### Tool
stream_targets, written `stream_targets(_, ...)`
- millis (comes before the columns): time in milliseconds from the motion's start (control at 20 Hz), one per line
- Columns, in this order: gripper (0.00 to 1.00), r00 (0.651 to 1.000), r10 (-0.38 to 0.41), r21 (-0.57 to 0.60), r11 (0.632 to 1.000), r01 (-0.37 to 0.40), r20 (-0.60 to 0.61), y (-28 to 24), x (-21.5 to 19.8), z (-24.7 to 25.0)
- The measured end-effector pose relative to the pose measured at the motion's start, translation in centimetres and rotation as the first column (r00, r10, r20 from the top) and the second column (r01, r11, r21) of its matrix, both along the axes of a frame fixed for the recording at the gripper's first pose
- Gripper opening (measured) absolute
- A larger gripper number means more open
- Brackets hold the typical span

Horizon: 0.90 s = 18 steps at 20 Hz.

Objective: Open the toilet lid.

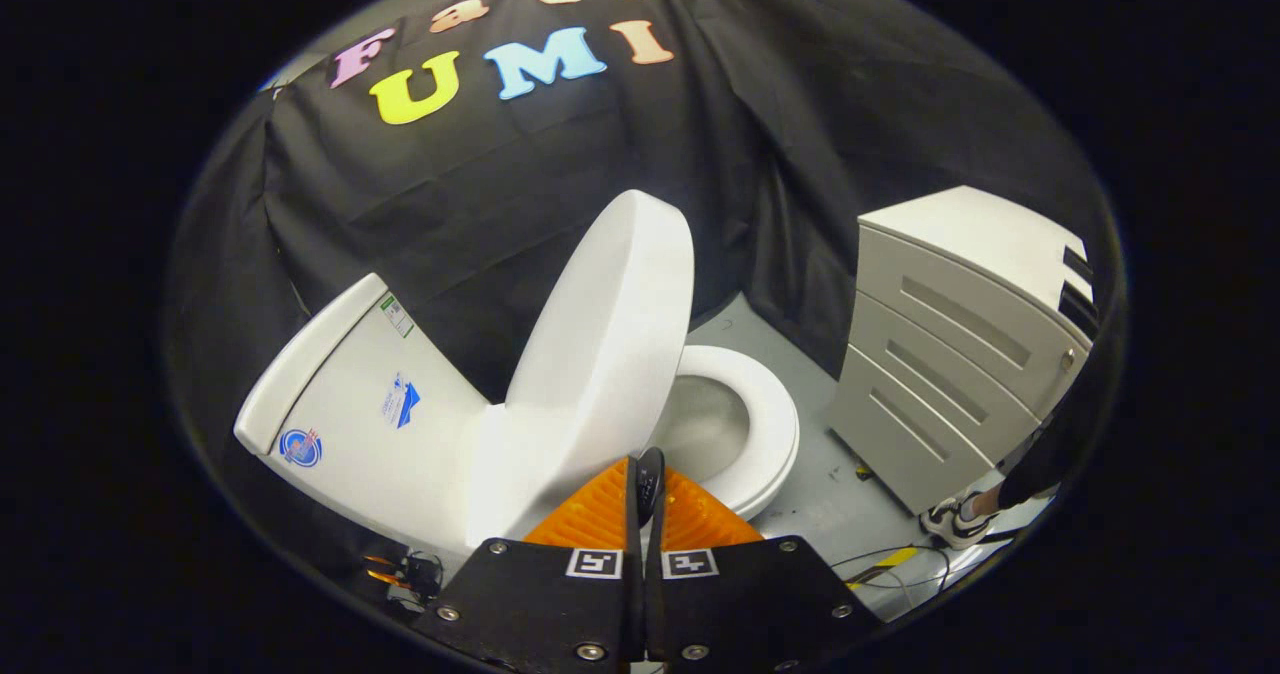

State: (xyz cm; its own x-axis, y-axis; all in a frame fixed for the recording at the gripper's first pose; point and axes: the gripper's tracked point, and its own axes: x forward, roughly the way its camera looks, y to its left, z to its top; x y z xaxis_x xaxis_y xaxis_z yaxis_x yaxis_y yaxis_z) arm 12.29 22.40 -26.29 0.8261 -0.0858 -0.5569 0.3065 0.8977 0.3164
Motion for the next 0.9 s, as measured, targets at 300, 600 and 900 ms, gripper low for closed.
stream_targets(300, 0.00, 0.997, 0.064, -0.157, 0.986, -0.057, 0.036, 3.1, 0.2, 4.0)
stream_targets(600, 0.00, 0.991, 0.103, -0.180, 0.980, -0.086, 0.087, 5.2, 0.3, 6.1)
stream_targets(900, 0.00, 0.981, 0.174, -0.299, 0.944, -0.143, 0.081, 8.2, 0.6, 8.2)
